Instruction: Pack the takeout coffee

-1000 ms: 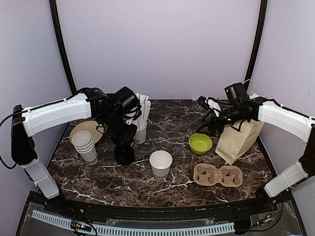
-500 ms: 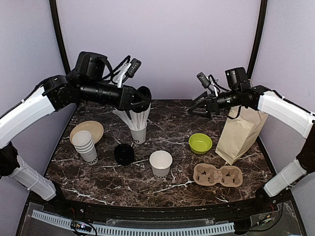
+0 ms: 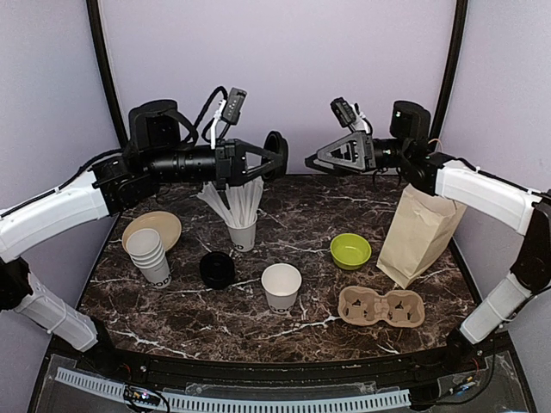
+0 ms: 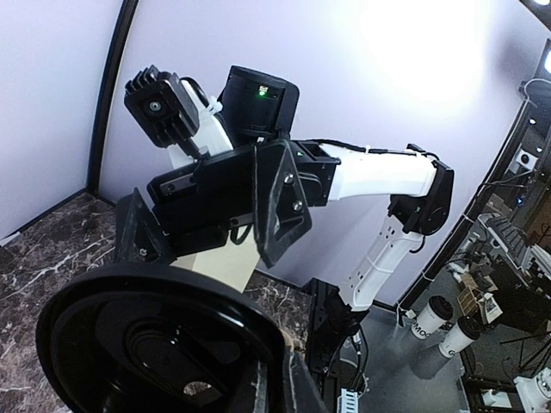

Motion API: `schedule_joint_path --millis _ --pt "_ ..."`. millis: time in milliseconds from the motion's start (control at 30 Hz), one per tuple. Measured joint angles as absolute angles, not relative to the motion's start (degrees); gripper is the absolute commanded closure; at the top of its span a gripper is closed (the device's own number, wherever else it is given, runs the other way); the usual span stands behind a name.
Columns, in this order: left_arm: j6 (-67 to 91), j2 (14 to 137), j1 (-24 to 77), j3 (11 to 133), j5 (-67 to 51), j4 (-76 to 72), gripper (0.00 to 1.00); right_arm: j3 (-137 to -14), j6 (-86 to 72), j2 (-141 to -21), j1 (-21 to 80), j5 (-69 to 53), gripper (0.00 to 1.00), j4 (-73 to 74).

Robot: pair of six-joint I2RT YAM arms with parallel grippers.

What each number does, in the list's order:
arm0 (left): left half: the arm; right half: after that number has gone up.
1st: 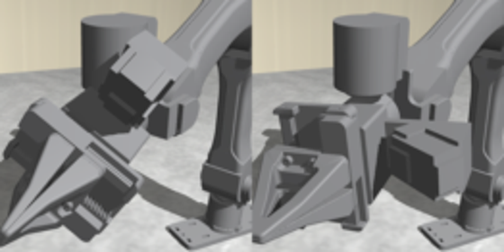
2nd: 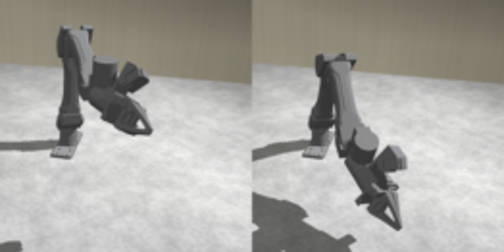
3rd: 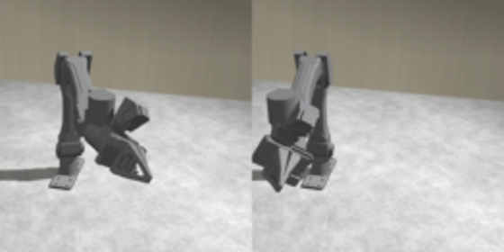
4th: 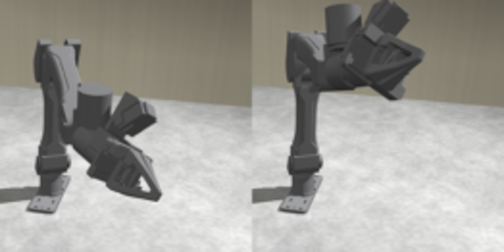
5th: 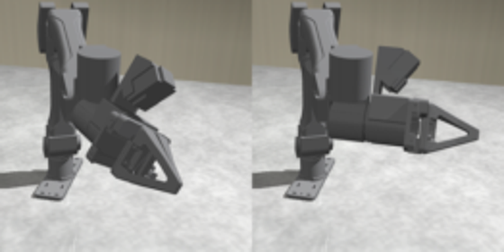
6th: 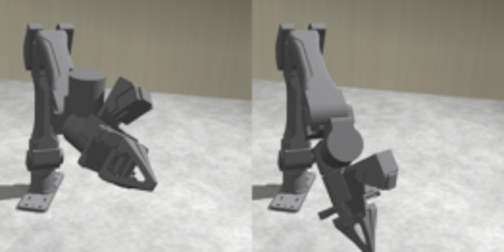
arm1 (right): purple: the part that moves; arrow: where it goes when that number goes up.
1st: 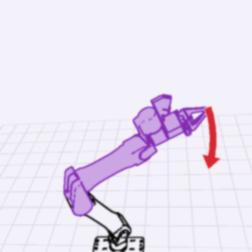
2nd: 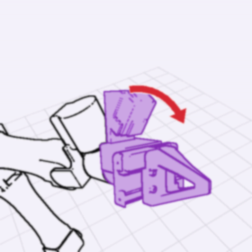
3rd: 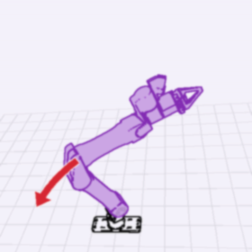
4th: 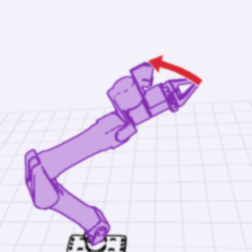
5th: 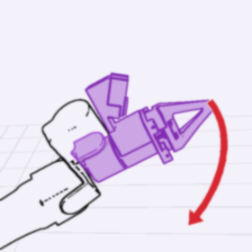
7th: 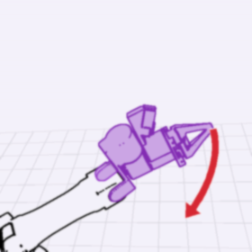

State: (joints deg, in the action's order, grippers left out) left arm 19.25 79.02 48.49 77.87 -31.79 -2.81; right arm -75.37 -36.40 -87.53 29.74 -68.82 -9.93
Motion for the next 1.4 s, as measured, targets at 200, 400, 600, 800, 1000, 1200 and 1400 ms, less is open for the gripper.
schedule_joint_path --millis 200,400,600,800,1000,1200,1400 --pt "21.32 80.25 48.49 76.29 -33.74 -8.19 0.94 -75.09 -48.23 -88.20 32.05 -70.08 0.01 -22.59" --pt "22.57 81.21 48.49 76.01 -34.63 -10.76 0.94 -75.66 -51.05 -89.60 34.09 -69.58 0.02 -23.79" --pt "23.22 81.21 48.49 75.90 -35.14 -12.03 0.94 -77.56 -49.36 -91.68 35.07 -68.16 0.03 -20.49" --pt "23.70 81.21 48.49 75.70 -35.66 -12.49 0.94 -78.00 -51.35 -92.73 36.18 -68.36 0.07 -22.44" --pt "24.29 81.32 48.49 75.59 -36.25 -13.26 0.94 -78.00 -55.92 -92.90 36.75 -69.25 0.15 -28.34" --pt "24.69 81.38 48.64 75.59 -36.86 -14.37 0.94 -77.65 -58.26 -92.90 36.75 -69.45 0.18 -30.96" --pt "24.97 81.67 48.64 75.59 -37.10 -14.85 0.94 -77.62 -59.46 -93.12 36.75 -69.38 0.15 -31.79"
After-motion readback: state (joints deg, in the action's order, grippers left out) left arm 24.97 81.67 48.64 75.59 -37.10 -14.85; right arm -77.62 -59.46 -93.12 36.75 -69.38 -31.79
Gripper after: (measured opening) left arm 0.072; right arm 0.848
